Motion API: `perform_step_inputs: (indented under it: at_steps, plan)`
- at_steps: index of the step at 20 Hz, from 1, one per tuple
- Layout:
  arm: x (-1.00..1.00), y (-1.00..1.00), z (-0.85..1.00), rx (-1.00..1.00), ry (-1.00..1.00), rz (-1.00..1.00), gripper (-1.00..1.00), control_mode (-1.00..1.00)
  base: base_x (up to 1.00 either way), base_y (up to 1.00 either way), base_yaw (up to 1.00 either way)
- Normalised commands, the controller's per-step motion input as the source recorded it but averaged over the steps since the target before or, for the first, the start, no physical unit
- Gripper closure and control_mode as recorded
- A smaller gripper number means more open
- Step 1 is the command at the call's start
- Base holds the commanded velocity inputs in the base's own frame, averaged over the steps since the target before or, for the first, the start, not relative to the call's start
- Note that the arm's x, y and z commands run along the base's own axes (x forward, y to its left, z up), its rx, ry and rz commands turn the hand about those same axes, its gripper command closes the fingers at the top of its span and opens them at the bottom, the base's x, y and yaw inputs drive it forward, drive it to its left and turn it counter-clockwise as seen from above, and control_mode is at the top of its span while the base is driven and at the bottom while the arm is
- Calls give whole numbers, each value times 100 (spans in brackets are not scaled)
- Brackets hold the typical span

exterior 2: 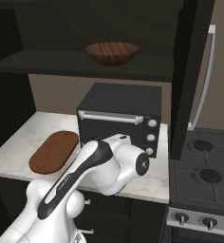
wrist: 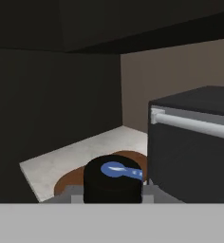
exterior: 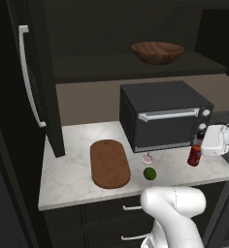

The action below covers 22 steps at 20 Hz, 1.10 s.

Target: Open the cabinet. Place the bowl and condiment on the counter. Then place the lime and garlic on the cutting board.

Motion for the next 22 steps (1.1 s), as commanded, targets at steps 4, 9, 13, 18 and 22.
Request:
perform_step_inputs:
  at_steps: [4,9,13,18,22]
  plan:
    - [16,-1,-21,0,1,0,100,-100,0,0,0]
    - [14,-5,-28,0,0,0,100,-100,0,0,0]
    - [13,-8,-21,0,0,1,100,-100,0,0,0]
    - [8,-13,-18,0,-1,1,100,-100,0,0,0]
    - [8,-8,-15,0,0,0,100,-100,0,0,0]
